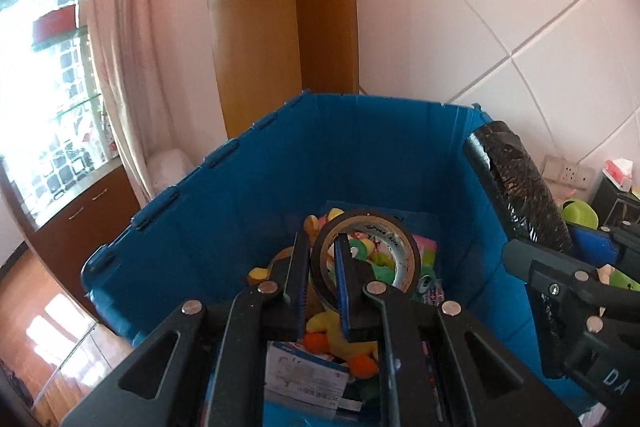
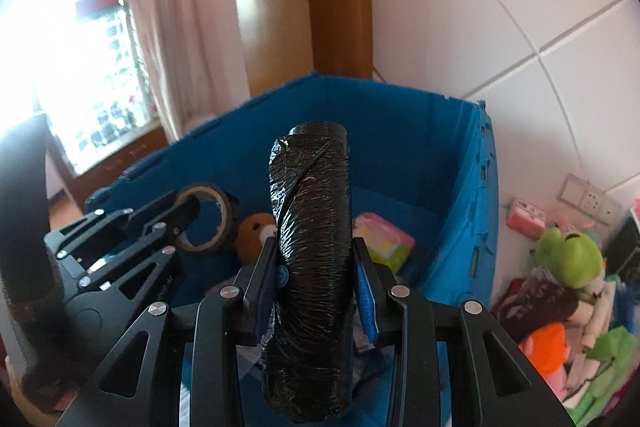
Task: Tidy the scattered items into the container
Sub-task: 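Carry the tape roll with the left tool while the right tool carries the black roll to the crate, then open the left tool over the crate while the right tool releases the black roll inside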
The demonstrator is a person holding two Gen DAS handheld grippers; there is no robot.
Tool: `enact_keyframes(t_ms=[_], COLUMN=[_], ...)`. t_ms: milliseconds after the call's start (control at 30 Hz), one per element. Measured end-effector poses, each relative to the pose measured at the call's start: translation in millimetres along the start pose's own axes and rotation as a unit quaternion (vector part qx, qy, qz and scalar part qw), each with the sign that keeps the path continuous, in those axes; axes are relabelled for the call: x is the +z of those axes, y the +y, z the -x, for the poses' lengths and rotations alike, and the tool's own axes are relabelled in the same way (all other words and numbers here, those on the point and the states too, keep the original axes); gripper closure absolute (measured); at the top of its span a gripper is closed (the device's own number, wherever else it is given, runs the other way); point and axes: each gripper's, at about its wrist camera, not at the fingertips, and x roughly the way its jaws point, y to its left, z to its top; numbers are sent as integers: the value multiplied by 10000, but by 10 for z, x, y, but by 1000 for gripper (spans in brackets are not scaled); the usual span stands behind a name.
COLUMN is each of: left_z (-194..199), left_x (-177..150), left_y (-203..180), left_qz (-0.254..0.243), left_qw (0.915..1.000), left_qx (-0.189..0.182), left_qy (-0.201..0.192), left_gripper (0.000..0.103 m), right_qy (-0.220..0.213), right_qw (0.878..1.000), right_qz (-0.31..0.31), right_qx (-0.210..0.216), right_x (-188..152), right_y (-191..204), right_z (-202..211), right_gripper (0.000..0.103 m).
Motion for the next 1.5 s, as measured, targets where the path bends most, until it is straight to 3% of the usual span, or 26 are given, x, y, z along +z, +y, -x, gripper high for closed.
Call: enact_keyframes(t_ms=[233, 333, 400, 500, 800, 1200, 1500], left_z=[-260, -286, -279, -255, -232, -116, -128], left_x=[-41, -75, -74, -54, 71, 4, -33], left_y=[244, 296, 317, 373, 415, 515, 556], left_qz=[93, 19, 22, 74, 25, -47, 36], left_qw=[9985, 9983, 9984, 9987, 9940, 9961, 9956], left_qx=[-397, -429, -431, -422, -686, -496, -518], left_qy=[367, 403, 368, 264, 854, 724, 779], left_gripper=[88, 69, 49, 35, 33, 33, 33], right_qy=[390, 460, 523, 576, 857, 926, 824], right_qw=[9991, 9987, 9983, 9979, 9955, 9953, 9952], right_qz=[-42, -63, -88, -115, -135, -75, -105], right_qx=[-181, -217, -223, -256, -384, -291, -515], right_x=[3, -13, -25, -33, -45, -54, -21], right_y=[169, 243, 280, 300, 260, 342, 311], right_z=[-268, -335, -370, -399, -486, -552, -433], right_gripper=[69, 69, 69, 68, 68, 67, 63])
